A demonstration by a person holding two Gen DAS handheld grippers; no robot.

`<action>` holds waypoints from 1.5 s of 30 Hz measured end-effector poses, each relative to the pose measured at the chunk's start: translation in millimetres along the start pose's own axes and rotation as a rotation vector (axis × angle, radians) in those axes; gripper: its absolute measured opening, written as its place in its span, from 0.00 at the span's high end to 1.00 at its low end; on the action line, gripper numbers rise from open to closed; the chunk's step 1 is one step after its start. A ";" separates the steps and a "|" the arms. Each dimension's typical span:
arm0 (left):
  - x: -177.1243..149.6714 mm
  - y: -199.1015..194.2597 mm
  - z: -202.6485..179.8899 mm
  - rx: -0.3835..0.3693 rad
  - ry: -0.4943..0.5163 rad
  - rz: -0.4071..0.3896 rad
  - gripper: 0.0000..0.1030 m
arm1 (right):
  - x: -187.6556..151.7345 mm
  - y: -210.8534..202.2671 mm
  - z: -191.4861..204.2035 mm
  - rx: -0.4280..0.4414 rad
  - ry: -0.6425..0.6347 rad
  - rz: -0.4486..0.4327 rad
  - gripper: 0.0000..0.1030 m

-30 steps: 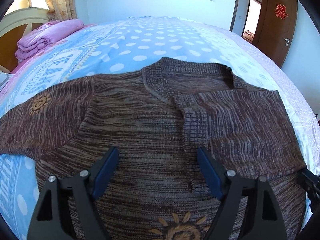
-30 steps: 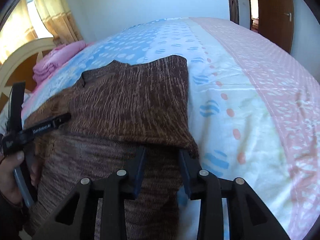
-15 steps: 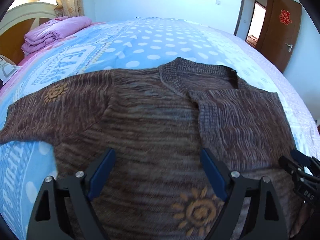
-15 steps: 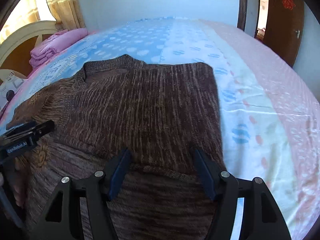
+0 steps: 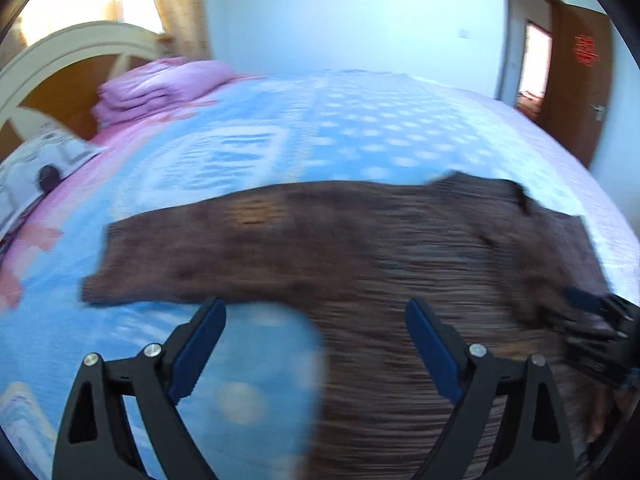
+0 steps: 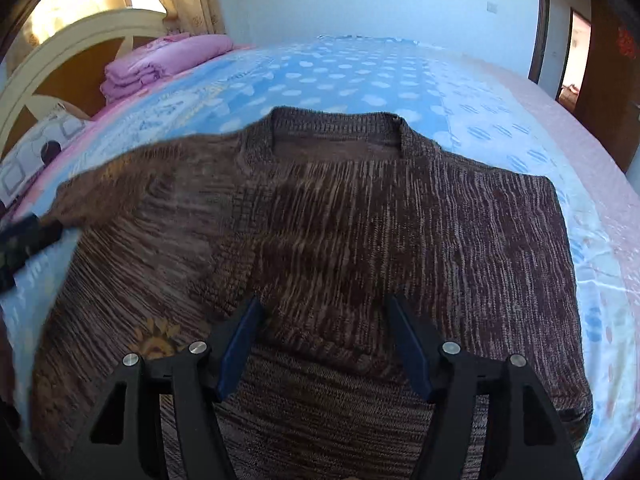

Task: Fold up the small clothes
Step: 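Move the left tool to the other sleeve cuff and close on it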

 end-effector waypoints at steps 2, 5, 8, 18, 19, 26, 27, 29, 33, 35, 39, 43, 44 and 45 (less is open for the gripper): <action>4.9 9.5 28.1 0.061 -0.024 0.002 0.09 | -4.7 -3.2 1.3 0.018 0.009 0.009 0.35; 8.2 21.0 64.4 0.140 -0.048 0.005 0.09 | -12.2 -7.9 5.8 0.012 -0.026 0.009 0.34; 13.2 28.9 108.5 0.215 -0.100 0.002 0.09 | -14.6 -7.7 5.5 0.008 -0.025 -0.002 0.34; 27.2 35.5 190.1 0.288 -0.300 -0.002 0.09 | -17.4 -9.5 9.4 -0.015 -0.038 -0.012 0.34; 28.3 37.2 190.0 0.272 -0.309 0.005 0.09 | -17.7 -10.1 10.6 -0.022 -0.043 -0.013 0.34; 39.6 66.6 180.6 0.256 -0.312 0.042 0.21 | -18.1 -10.8 10.4 -0.023 -0.041 -0.024 0.34; 40.0 73.1 181.9 0.248 -0.324 0.063 0.25 | -18.2 -10.9 10.4 -0.024 -0.040 -0.026 0.34; 40.4 79.1 184.1 0.245 -0.349 0.071 0.28 | -18.8 -11.0 10.7 -0.025 -0.041 -0.028 0.34; 44.0 81.8 180.1 0.197 -0.339 0.077 0.39 | -19.4 -11.1 10.7 -0.027 -0.041 -0.032 0.34; 46.0 82.6 179.5 0.159 -0.336 0.074 0.71 | -19.5 -11.3 10.6 -0.027 -0.041 -0.034 0.34; 52.3 83.3 183.5 0.089 -0.373 0.088 0.90 | -19.9 -11.7 10.4 -0.025 -0.038 -0.038 0.34; 60.3 68.7 179.5 0.056 -0.368 0.053 0.91 | -19.9 -12.1 9.7 -0.020 -0.033 -0.043 0.33; 62.9 66.1 178.6 0.049 -0.367 0.048 0.92 | -20.0 -12.1 9.6 -0.020 -0.032 -0.044 0.33; 66.4 61.8 176.5 0.040 -0.363 0.042 0.92 | -20.0 -12.1 9.6 -0.020 -0.031 -0.045 0.33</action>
Point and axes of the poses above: each gripper's, at about its wrist camera, not at the fingertips, and y roughly the way its jaws point, z to its left, x to its top, the point moved 1 cm from there along y, roughly the way its jaws point, and after that the axes turned 11 degrees about -y, right-handed, at the moved point
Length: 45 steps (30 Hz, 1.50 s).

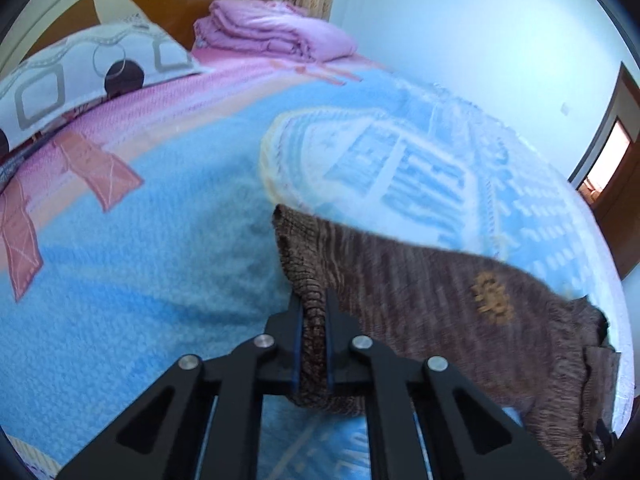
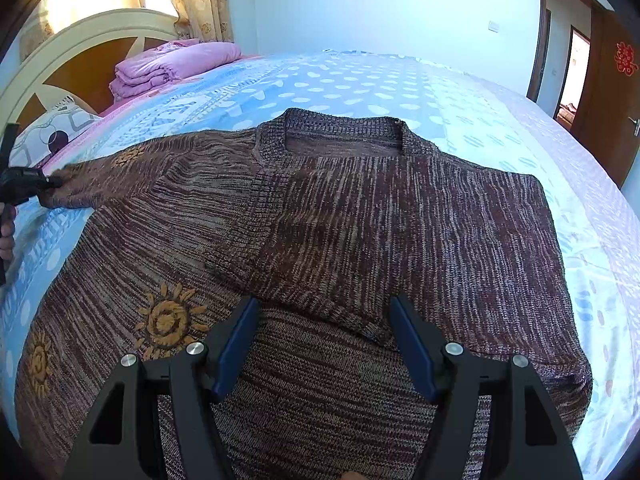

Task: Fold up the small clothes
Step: 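Move the left tool to the other sleeve cuff and close on it, then fold the held sleeve with the left tool across the sweater body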

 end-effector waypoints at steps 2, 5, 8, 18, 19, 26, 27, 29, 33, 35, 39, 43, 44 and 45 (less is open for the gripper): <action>5.2 -10.5 -7.9 -0.024 0.011 -0.012 0.92 | -0.1 0.2 0.1 -0.001 0.000 -0.001 0.33; 11.8 -25.6 -23.1 -0.061 0.027 -0.026 0.92 | -0.2 0.0 0.0 0.000 0.002 -0.003 0.33; 14.5 -35.6 -38.3 -0.095 0.038 -0.030 0.92 | -0.4 -0.5 -0.9 0.006 0.008 -0.008 0.33; -4.4 -77.3 -104.6 -0.242 0.131 -0.031 0.92 | -0.8 -1.7 -5.5 0.038 0.034 -0.028 0.31; -5.7 -79.9 -109.5 -0.254 0.138 -0.029 0.92 | -0.9 -1.9 -6.3 0.042 0.038 -0.030 0.31; -15.5 -90.2 -143.9 -0.332 0.136 0.020 0.92 | -1.8 -3.2 -10.4 0.059 0.060 -0.048 0.31; -17.2 -90.1 -150.5 -0.347 0.133 0.033 0.92 | -2.1 -3.7 -11.4 0.062 0.066 -0.052 0.31; -22.7 -91.2 -161.7 -0.361 0.135 0.049 0.92 | -3.0 -5.1 -14.4 0.070 0.083 -0.064 0.31; -33.2 -89.6 -186.7 -0.395 0.121 0.091 0.92 | -3.7 -6.9 -20.0 0.098 0.117 -0.078 0.31; -38.1 -89.4 -195.2 -0.404 0.122 0.107 0.92 | -3.5 -12.0 -25.5 0.137 0.142 -0.092 0.22; -49.9 -87.9 -213.8 -0.420 0.123 0.142 0.92 | -5.6 -33.1 -35.1 0.196 0.167 -0.065 0.21; -61.7 -84.8 -232.0 -0.440 0.104 0.172 0.92 | -18.5 -72.4 -48.3 0.190 0.135 -0.099 0.21; -64.9 -85.0 -236.1 -0.445 0.103 0.176 0.92 | -24.7 -81.8 -52.5 0.191 0.141 -0.106 0.21; -70.2 -85.7 -242.2 -0.452 0.105 0.182 0.92 | -30.3 -89.5 -57.0 0.190 0.147 -0.108 0.21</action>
Point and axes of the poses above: each gripper's, at about its wrist camera, not at the fingertips, and y roughly the way its jaws point, z to its left, x to its top, the point moved 1 cm from there along y, roughly the way its jaws point, and after that the axes turned 11 degrees about -y, right-handed, at the moved point
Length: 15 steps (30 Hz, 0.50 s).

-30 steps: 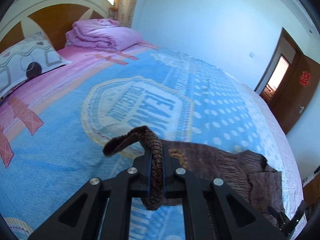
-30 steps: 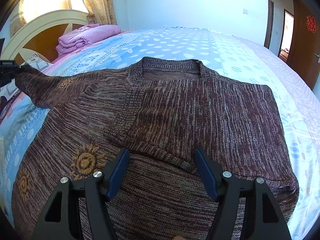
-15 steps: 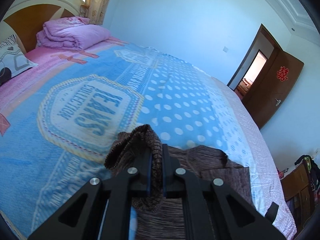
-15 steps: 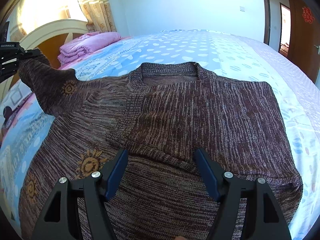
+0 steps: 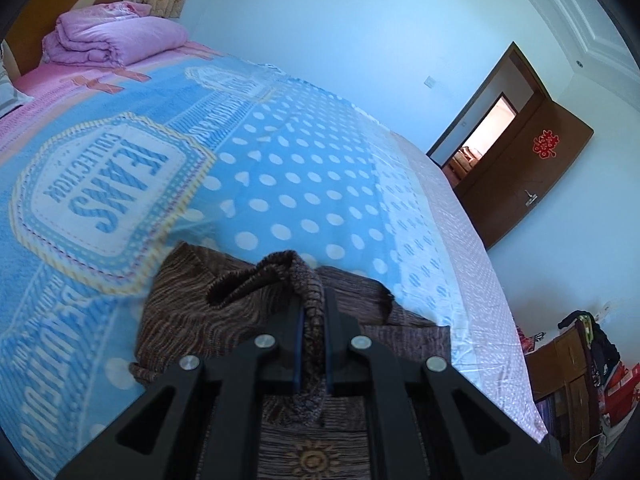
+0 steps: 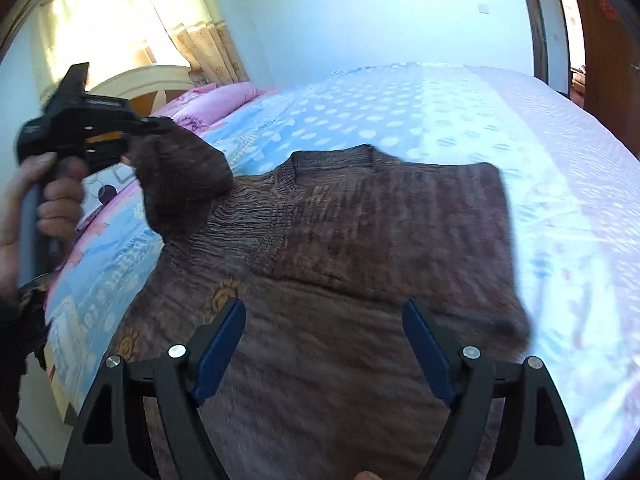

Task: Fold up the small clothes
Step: 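Fold the held sleeve with the left tool across the sweater body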

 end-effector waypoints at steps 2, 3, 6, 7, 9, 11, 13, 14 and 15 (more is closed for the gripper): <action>-9.0 3.5 -9.3 -0.007 0.009 0.003 0.92 | -10.8 -19.2 -6.7 -0.017 0.006 -0.013 0.21; -17.0 7.1 -16.0 -0.003 0.024 -0.002 0.92 | -16.6 -28.1 -9.3 -0.028 0.007 -0.020 0.21; -43.5 20.7 -34.5 0.043 0.123 -0.052 0.92 | -32.6 -43.2 -17.6 -0.031 0.026 -0.039 0.21; -53.2 28.7 -38.7 0.052 0.144 -0.056 0.92 | -38.0 -46.1 -18.4 -0.026 0.034 -0.045 0.21; -74.1 47.5 -46.8 0.073 0.182 -0.036 0.91 | -49.4 -47.2 -16.6 -0.013 0.040 -0.058 0.21; -89.7 62.0 -54.0 0.075 0.215 -0.017 0.91 | -56.0 -42.3 -13.2 -0.011 0.035 -0.051 0.21; -109.1 78.6 -64.2 0.087 0.275 0.024 0.87 | -62.4 -34.5 -8.2 0.008 0.033 -0.027 0.21; -115.8 82.5 -68.8 0.108 0.308 0.034 0.85 | -64.9 -33.0 -7.0 0.021 0.030 -0.018 0.21; -121.1 83.4 -72.0 0.124 0.337 0.032 0.83 | -66.7 -30.8 -4.4 0.034 0.021 -0.011 0.21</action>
Point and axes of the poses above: each gripper's, at about its wrist camera, not at the fingertips, and y roughly the way its jaws point, z to its left, x to its top, the point moved 1 cm from there along y, roughly the way its jaws point, and after that the axes turned 11 degrees about -y, right-handed, at the moved point
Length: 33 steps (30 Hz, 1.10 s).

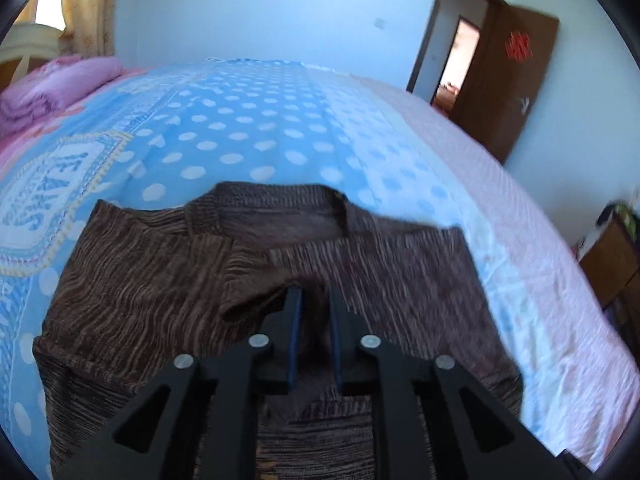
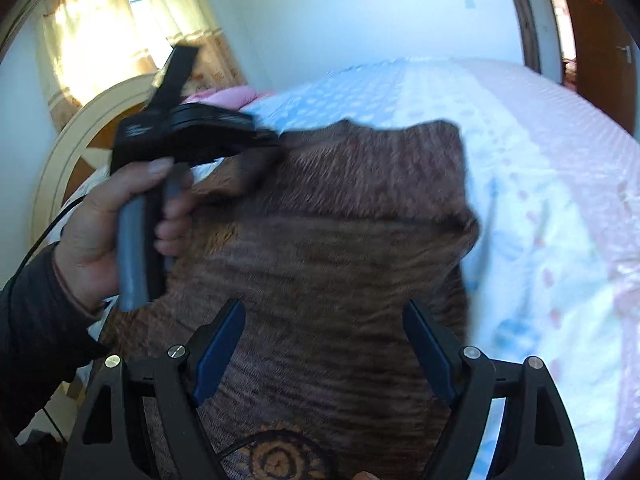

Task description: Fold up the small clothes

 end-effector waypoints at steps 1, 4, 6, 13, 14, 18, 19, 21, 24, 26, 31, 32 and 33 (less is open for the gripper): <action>-3.5 -1.9 -4.0 0.010 0.036 -0.004 0.74 | -1.3 0.9 2.6 0.005 -0.011 -0.001 0.21; -10.4 -21.1 -0.3 0.012 0.102 -0.052 0.37 | -4.4 -0.1 6.0 0.014 -0.035 -0.012 0.21; -15.0 -41.6 15.5 0.045 0.151 -0.122 0.27 | -6.0 0.8 6.4 0.013 -0.038 -0.016 0.21; -31.3 -67.0 137.6 0.377 0.214 -0.165 0.16 | -1.5 3.4 12.1 0.021 -0.034 -0.003 0.21; -30.9 -64.0 156.0 0.424 0.197 -0.151 0.16 | 2.8 3.5 15.5 0.017 -0.043 -0.005 0.21; -24.8 -37.7 191.8 0.499 0.144 -0.033 0.14 | 38.5 21.9 23.4 0.024 -0.044 0.016 0.21; -21.5 -34.1 198.8 0.505 0.111 -0.036 0.06 | 50.6 27.4 26.2 0.017 -0.048 0.025 0.21; -16.6 -32.8 202.3 0.514 0.077 -0.046 0.03 | 77.2 42.3 35.1 -0.011 -0.090 0.051 0.23; -17.9 -31.6 208.1 0.519 0.041 -0.060 0.00 | 112.6 68.8 50.0 -0.059 -0.167 0.081 0.24; -18.9 -36.3 211.9 0.501 0.022 -0.072 0.00 | 129.9 94.4 53.7 -0.083 -0.180 0.113 0.24; -22.0 -34.7 214.6 0.498 0.002 -0.080 0.00 | 139.9 174.2 51.0 -0.160 -0.235 0.251 0.24; -21.4 -33.0 215.0 0.497 0.000 -0.074 0.00 | 141.8 185.0 47.6 -0.209 -0.252 0.270 0.24; -20.9 -31.4 216.2 0.492 -0.004 -0.066 0.00 | 144.3 190.7 39.4 -0.274 -0.258 0.271 0.24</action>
Point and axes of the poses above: each gripper's, at about its wrist camera, not at the fingertips, and y roughly the way its jaws point, z to its left, x to its top, the point moved 1 cm from there along y, roughly the way its jaws point, and after that the axes turned 11 degrees about -y, right-handed, at the moved point
